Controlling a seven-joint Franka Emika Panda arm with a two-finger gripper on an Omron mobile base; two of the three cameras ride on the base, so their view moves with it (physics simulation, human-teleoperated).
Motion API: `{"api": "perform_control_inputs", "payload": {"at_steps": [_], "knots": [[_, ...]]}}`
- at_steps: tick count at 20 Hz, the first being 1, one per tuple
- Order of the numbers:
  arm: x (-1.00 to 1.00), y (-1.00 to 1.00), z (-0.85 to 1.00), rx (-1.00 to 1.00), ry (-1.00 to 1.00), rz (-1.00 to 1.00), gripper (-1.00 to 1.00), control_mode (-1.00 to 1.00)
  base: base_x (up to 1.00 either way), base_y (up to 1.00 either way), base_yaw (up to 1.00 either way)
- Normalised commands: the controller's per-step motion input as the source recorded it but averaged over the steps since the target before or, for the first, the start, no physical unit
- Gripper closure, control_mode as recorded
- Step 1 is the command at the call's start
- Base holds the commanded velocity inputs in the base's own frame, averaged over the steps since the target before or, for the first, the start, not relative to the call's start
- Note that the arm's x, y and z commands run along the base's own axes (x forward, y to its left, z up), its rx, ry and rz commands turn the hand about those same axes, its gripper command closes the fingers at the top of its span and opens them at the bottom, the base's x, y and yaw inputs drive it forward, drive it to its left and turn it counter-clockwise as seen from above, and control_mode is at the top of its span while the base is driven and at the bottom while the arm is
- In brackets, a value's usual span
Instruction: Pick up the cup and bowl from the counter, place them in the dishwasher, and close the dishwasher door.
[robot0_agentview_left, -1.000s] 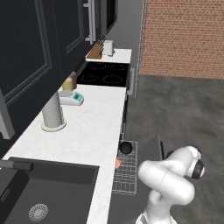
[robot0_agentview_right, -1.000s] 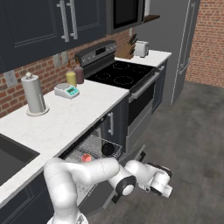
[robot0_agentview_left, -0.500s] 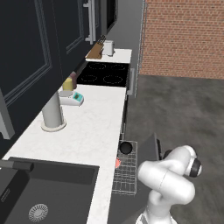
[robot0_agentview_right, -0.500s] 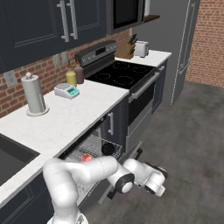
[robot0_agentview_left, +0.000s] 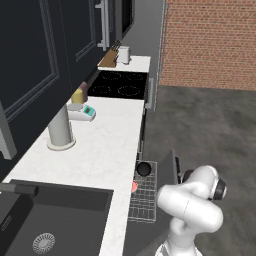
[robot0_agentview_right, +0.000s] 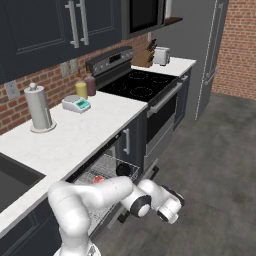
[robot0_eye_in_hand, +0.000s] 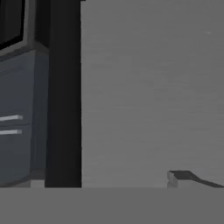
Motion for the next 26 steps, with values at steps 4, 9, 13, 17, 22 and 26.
{"api": "perform_control_inputs", "payload": {"at_steps": [4, 9, 13, 17, 22, 26], "knots": [[0.0, 1.0, -0.24, 0.18, 0.0, 0.0, -1.0, -1.0, 0.0, 0.0, 0.0], [0.05, 1.0, -0.2, 0.13, 0.02, 0.0, -1.0, -1.0, 0.0, 0.0, 0.0], [0.05, 1.0, -0.01, 0.01, 0.03, 0.0, -1.0, -1.0, 0.0, 0.0, 0.0], [0.05, 1.0, 0.0, -0.1, 0.05, 0.0, -1.0, -1.0, 0.0, 0.0, 0.0], [0.04, 1.0, 0.0, -0.12, 0.0, -0.04, -1.0, -1.0, 0.0, 0.0, 0.0], [0.0, 1.0, -0.08, -0.04, -0.03, -0.05, -1.0, -1.0, 0.0, 0.0, 0.0]]}}
